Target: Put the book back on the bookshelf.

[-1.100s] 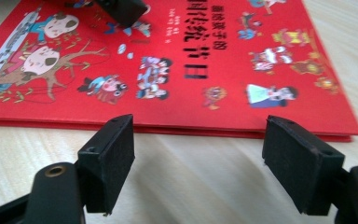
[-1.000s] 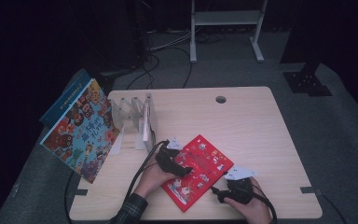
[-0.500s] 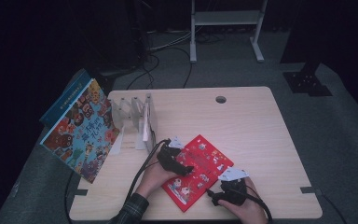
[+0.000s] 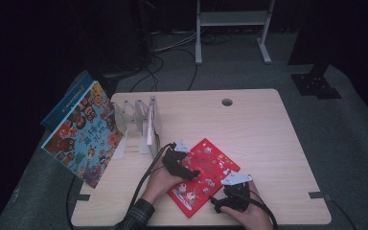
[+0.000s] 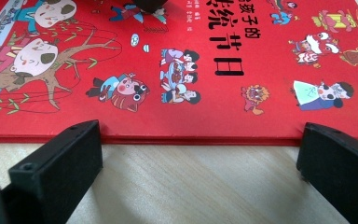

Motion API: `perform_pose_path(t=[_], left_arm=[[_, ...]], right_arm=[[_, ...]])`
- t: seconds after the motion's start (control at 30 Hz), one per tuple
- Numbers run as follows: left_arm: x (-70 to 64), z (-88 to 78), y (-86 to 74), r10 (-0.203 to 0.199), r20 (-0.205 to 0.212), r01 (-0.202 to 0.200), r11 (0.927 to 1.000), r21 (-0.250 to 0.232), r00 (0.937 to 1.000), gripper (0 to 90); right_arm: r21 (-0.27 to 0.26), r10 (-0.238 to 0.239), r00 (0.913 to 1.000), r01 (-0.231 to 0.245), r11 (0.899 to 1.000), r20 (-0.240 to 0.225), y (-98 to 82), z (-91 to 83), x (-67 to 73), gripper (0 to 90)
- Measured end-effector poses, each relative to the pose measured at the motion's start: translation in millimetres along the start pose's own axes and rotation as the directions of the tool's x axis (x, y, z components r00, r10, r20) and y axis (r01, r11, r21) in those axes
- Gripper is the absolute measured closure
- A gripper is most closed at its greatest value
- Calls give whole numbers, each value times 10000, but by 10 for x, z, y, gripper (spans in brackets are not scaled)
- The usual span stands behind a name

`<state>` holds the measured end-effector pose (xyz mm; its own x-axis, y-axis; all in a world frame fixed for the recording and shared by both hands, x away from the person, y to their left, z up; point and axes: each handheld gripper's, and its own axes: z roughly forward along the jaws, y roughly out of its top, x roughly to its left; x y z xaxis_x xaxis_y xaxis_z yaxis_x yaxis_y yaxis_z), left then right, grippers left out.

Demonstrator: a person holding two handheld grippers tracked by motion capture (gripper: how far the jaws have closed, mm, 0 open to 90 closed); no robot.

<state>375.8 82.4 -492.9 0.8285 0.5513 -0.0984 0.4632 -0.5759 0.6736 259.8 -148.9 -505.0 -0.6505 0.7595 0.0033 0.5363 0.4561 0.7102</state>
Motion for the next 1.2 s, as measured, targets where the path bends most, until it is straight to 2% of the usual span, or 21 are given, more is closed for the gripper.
perform_pose_path(t=[0.2,0.4,0.57,0.77,0.97,1.07,1.13,1.2], left_arm=[[-1,1,-1,-13,-3,13,10000,-18,10000,0],[3,-2,22,-29,23,28,9998,175,10000,0],[34,-18,35,-333,223,329,9993,177,9992,3],[27,-25,51,-428,121,425,9988,256,9990,19],[34,-57,65,-619,206,618,9981,59,9979,37],[36,-140,101,-571,281,574,9983,-126,9980,50],[10,-195,139,-679,291,687,9973,-263,9973,54],[-8,-237,179,-537,269,544,9982,-251,9982,57]], right_arm=[[3,30,10000,-30,10000,18,1,2,2,0],[4,38,10000,-38,10000,26,2,3,3,0],[4,43,10000,-43,10000,31,4,5,4,0],[2,50,10000,-50,10000,32,4,5,5,0],[5,33,10000,-33,10000,23,4,5,3,0],[6,35,10000,-35,10000,24,3,4,3,0],[-3,43,10000,-43,10000,28,1,3,4,0],[-6,52,10000,-52,10000,38,-1,1,4,0]])
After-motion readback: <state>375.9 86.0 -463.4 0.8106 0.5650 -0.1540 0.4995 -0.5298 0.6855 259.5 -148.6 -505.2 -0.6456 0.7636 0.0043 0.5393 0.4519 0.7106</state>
